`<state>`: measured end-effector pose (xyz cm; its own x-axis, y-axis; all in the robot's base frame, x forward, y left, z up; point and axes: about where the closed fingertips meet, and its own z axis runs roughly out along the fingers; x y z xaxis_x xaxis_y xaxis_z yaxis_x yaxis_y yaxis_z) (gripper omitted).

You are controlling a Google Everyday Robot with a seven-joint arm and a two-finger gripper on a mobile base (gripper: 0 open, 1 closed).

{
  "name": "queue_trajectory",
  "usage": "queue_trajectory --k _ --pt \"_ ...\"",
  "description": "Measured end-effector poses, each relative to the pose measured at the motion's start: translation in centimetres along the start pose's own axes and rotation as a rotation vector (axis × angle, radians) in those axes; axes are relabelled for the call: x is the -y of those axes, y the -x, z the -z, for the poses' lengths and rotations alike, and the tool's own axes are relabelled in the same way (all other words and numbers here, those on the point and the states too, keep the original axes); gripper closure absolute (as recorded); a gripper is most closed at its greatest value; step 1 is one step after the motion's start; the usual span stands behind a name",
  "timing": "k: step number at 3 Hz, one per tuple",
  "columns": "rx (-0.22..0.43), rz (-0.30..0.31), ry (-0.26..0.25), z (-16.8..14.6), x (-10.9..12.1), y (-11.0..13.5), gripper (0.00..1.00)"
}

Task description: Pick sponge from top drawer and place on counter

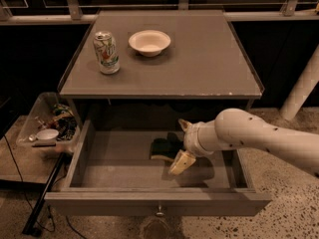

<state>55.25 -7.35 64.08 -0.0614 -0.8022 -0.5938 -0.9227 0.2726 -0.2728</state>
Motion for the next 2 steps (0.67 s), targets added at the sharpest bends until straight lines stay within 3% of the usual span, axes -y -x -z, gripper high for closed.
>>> queue_trajectory --k 2 --pt "-0.011 -0.020 0.045 -1.56 -0.79 -1.22 0.00"
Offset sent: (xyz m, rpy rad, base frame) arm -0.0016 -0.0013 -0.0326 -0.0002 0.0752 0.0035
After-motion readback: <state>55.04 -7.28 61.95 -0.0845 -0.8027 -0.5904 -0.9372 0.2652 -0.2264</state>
